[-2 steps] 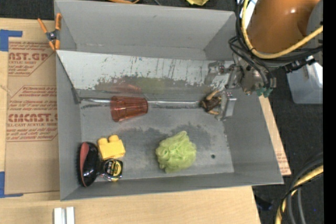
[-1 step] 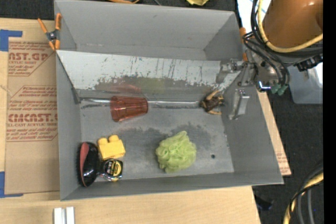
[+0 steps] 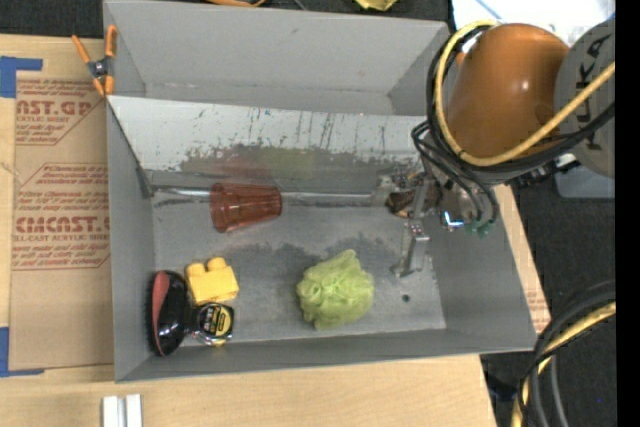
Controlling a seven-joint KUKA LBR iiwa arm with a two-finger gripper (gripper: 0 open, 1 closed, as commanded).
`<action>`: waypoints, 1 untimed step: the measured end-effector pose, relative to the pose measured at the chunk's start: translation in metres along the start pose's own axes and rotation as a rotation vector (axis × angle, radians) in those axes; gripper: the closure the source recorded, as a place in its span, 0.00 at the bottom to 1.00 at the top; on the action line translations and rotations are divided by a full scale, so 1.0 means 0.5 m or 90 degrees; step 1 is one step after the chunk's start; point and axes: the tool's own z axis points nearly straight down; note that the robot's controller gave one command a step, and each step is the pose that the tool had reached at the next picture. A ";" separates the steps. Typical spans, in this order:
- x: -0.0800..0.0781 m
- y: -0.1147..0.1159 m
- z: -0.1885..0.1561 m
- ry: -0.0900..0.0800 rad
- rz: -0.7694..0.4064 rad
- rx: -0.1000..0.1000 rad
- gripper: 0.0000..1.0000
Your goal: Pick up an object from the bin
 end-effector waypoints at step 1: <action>0.020 0.004 -0.022 -0.005 -0.015 0.002 0.00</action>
Offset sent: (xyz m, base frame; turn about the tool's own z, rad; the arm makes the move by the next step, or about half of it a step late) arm 0.0382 0.0204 -0.0629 0.0065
